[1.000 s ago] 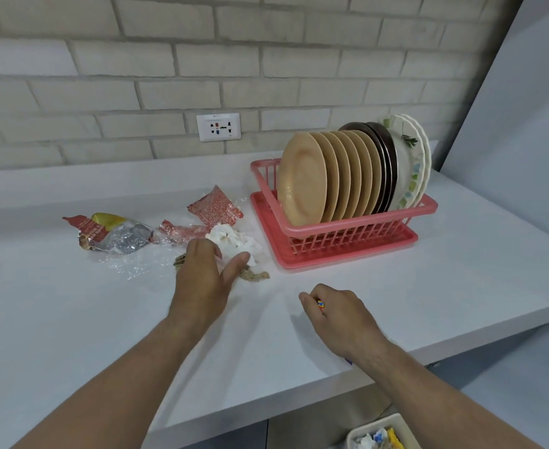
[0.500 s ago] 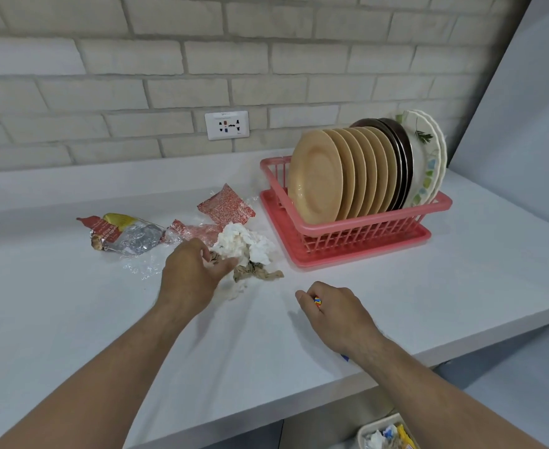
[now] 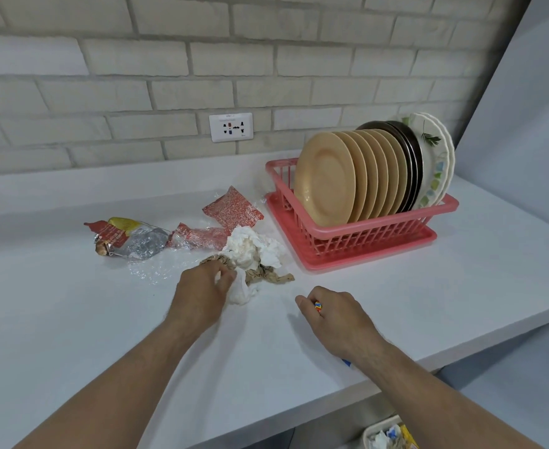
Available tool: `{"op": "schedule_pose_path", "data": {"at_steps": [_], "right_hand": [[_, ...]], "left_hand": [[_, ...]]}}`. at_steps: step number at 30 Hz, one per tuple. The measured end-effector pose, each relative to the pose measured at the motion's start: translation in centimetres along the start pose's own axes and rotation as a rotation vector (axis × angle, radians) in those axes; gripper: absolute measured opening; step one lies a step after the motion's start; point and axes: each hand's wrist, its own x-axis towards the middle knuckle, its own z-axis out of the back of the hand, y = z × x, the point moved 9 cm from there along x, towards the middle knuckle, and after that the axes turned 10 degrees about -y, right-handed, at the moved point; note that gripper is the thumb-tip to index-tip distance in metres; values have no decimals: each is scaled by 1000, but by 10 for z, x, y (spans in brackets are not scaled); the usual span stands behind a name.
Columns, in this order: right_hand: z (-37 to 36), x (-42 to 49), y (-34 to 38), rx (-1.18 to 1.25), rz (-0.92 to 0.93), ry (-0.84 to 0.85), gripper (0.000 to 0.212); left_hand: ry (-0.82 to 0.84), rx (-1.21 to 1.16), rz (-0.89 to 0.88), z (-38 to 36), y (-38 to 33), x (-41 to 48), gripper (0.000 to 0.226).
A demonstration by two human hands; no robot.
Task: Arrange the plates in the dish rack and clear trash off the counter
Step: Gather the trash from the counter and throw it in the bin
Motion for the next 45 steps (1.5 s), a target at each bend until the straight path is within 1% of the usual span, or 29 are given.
{"op": "schedule_pose_path", "data": {"at_steps": [2,5,6,8,9,11,12,14,16,17,20,24,25,27,28,29,31,32,34,36,38,42,45], "right_hand": [[0,0,-2,-3,-16,-12,40],[0,2,-3,-22,-27,-39,41],[0,3,-2,-26,-24,-46,41],[-1,3,0,-34,-21,-46,40],[-3,3,1,-39,-22,-43,40],[-7,3,2,-53,-23,-33,39],[-9,3,2,-61,-23,-27,38],[-12,0,1,-68,-27,-17,37],[-12,-4,-1,-61,-44,-24,37],[-11,-6,-3,-50,-62,-37,38],[1,-9,-11,5,-95,-90,37],[13,-11,-16,155,-79,-108,26],[14,-10,-19,191,-91,-101,24],[11,-7,-21,259,-122,-47,18],[11,-7,-25,294,-145,-25,18],[11,-7,-29,321,-166,-16,21],[18,-6,-41,330,-185,-35,30],[24,-6,-47,321,-176,-66,31],[41,-6,-59,334,-148,-148,27],[57,-8,-77,407,-151,-221,27],[71,-10,-101,452,-157,-257,31],[100,-12,-149,553,-165,-261,25],[123,-10,-186,689,-179,-206,23]], "left_hand": [[18,-10,-13,0,-1,1,17],[12,122,-141,-3,-7,-1,26],[-6,151,-158,-3,-9,-2,27],[-6,133,-119,-8,-4,-3,26],[10,145,-92,-13,-1,-4,32],[86,217,-49,-28,7,-6,55],[101,244,-38,-33,10,-7,58],[89,294,-62,-41,10,-9,48],[52,326,-146,-44,4,-13,38],[23,316,-192,-45,2,-16,34],[-41,158,-300,-42,-4,-24,23],[-39,5,-263,-31,-9,-30,8],[-36,-34,-246,-29,-11,-30,7],[4,-81,-264,-31,-18,-33,22],[35,-102,-300,-35,-26,-35,29],[63,-111,-353,-39,-33,-38,29],[102,-90,-432,-51,-47,-42,23],[120,-69,-431,-57,-52,-44,23],[142,-48,-404,-68,-63,-48,28],[124,-39,-399,-75,-77,-54,37],[112,-27,-394,-85,-95,-64,47],[111,-46,-411,-117,-147,-86,50],[109,-48,-396,-145,-186,-104,50]]}}
